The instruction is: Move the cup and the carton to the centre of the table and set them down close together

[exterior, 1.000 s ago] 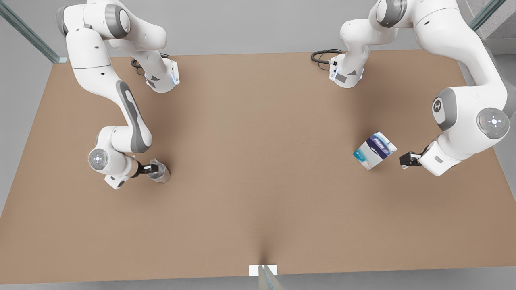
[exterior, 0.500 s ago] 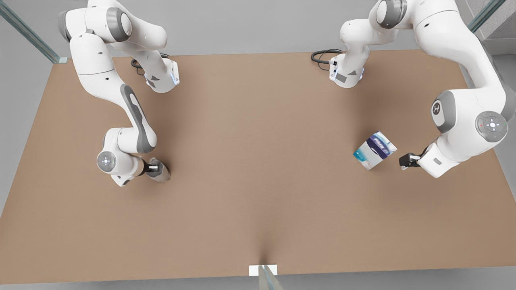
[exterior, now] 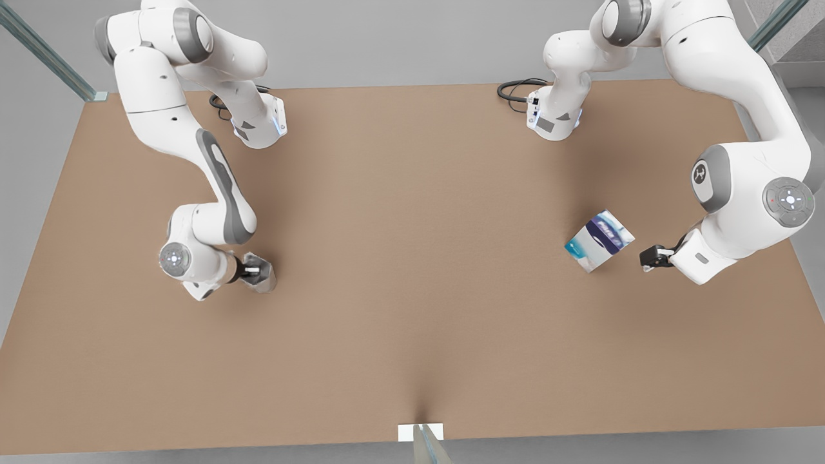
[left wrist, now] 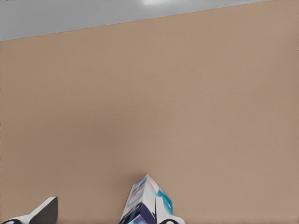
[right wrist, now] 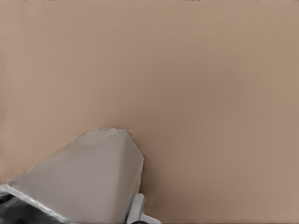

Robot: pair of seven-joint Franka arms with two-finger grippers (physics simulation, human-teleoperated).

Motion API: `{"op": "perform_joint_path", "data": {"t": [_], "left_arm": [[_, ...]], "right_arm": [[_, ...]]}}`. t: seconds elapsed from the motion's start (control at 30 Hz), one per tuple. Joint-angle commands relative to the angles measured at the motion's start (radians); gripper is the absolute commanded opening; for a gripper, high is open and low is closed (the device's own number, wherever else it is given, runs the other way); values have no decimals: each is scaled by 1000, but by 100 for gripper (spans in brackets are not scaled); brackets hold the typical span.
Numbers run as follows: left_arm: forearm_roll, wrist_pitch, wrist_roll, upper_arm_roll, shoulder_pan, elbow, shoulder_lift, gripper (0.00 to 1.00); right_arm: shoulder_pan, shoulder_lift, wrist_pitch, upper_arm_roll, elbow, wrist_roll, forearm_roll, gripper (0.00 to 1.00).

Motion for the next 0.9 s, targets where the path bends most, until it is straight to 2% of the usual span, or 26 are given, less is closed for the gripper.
{"op": "perform_joint_path", "data": {"t": [0.0, 0.1, 0.17, 0.27, 0.33, 0.47, 0.57, 0.63, 0.73, 0.87], "left_arm": [[0, 0, -2, 0, 0, 0, -2, 100], [0, 0, 2, 0, -2, 0, -5, 100], [0, 0, 6, 0, 0, 0, -3, 100], [0, 0, 5, 2, 0, 0, -2, 100], [0, 2, 8, 2, 3, 0, 1, 100], [-1, 11, 14, 23, 3, 0, 14, 100], [-1, 17, 14, 23, 3, 0, 15, 100], [0, 17, 11, 23, 3, 0, 15, 100], [0, 17, 11, 23, 3, 0, 15, 100], [0, 17, 5, 23, 2, 0, 17, 100]], "right_arm": [[-1, -2, -1, 15, 7, 10, -16, 21], [24, 9, -26, 108, 121, 14, -20, 21], [122, 16, -164, 102, 274, 46, -17, 21], [200, 45, -179, 104, 364, 122, -13, 21], [328, 211, -179, 97, 570, 237, -10, 21], [424, 478, -136, 99, 889, 293, -11, 21], [484, 599, -98, 94, 1039, 338, -11, 21], [535, 661, -26, 88, 1072, 356, -11, 21], [587, 723, -34, 47, 1119, 408, -11, 21], [601, 736, -25, 19, 1131, 431, -11, 21]]}}
